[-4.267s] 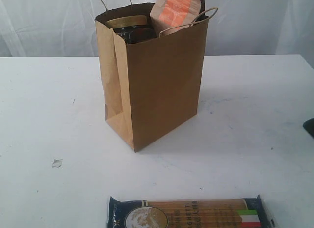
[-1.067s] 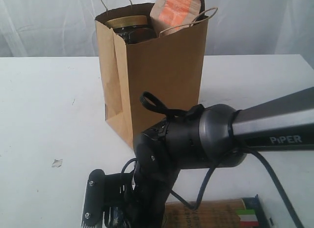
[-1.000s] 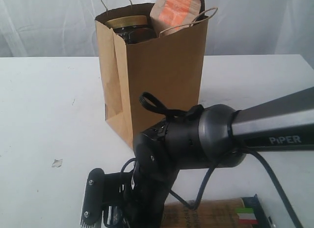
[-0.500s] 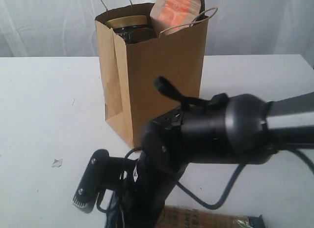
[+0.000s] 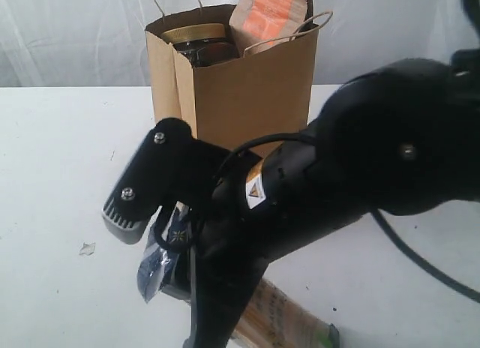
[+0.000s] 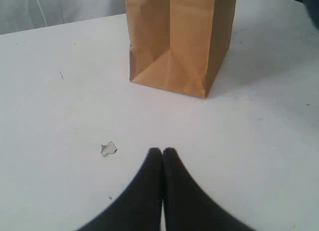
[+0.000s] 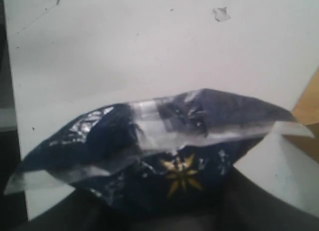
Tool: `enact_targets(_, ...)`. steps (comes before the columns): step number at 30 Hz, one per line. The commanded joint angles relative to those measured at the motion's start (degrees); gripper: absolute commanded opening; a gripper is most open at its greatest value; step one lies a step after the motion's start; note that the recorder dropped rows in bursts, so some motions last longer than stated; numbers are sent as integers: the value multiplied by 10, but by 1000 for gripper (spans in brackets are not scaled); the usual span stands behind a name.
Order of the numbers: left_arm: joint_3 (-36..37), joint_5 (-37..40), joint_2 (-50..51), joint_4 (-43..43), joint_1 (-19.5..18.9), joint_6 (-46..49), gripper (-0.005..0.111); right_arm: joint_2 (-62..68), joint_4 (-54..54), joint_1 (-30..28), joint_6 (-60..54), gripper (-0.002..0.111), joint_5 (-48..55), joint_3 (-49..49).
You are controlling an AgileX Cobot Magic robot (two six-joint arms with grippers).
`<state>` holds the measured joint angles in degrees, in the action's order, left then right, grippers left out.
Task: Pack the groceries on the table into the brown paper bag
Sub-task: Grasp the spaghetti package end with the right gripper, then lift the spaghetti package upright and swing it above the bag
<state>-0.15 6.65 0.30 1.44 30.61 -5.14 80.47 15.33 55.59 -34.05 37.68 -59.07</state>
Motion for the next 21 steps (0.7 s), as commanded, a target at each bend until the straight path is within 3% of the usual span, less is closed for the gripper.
enact_targets(1,1,0,-3,3,-3,0,0,-54,-32,-3,33,0,-6,15)
enact_targets(6,1,0,-3,3,-3,0,0,-110,-79,-31,81,0,-7,38)
enact_targets(21,1,0,-3,3,-3,0,0,-227,-79,-97,118,0,-47,53)
